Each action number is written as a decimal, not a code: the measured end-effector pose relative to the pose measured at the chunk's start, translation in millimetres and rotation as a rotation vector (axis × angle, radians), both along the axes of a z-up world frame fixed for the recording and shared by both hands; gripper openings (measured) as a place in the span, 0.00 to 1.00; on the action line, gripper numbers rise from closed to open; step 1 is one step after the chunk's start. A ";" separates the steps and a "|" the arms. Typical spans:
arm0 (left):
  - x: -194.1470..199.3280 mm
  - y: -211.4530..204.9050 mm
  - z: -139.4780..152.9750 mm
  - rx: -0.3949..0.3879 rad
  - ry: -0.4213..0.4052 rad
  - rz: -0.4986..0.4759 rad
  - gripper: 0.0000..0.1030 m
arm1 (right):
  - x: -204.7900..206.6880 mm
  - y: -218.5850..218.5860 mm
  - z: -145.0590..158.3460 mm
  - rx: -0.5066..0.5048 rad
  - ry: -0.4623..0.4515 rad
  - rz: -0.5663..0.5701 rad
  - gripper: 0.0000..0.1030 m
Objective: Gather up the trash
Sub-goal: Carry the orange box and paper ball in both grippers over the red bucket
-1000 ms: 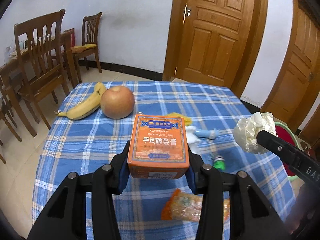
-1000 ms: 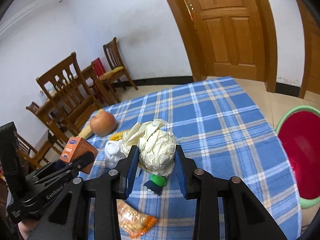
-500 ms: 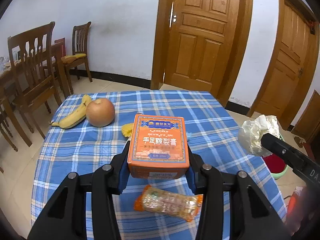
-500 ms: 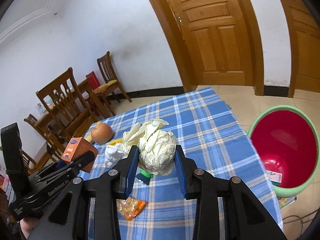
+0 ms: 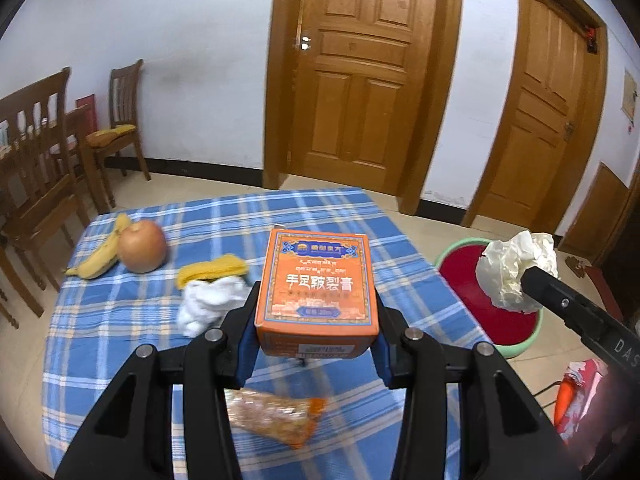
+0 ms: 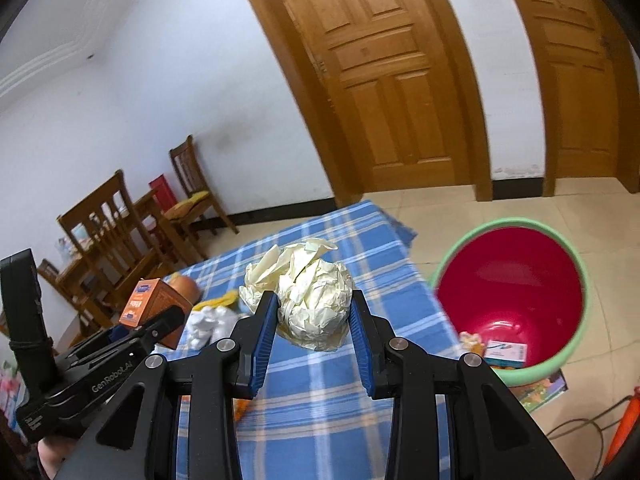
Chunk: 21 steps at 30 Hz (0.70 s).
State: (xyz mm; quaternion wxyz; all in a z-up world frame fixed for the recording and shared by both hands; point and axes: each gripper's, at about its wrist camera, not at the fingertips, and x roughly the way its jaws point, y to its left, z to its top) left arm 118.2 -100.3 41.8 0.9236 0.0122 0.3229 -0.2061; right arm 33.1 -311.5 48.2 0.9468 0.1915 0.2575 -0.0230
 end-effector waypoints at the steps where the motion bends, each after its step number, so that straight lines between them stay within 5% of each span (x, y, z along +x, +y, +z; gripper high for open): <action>1: 0.2 -6.5 -0.1 -0.004 0.004 -0.016 0.45 | -3.3 -4.8 0.1 0.001 -0.001 -0.013 0.35; 21: -0.1 -129.4 -14.3 0.015 0.021 -0.243 0.45 | -43.6 -99.2 -30.4 0.060 0.013 -0.257 0.35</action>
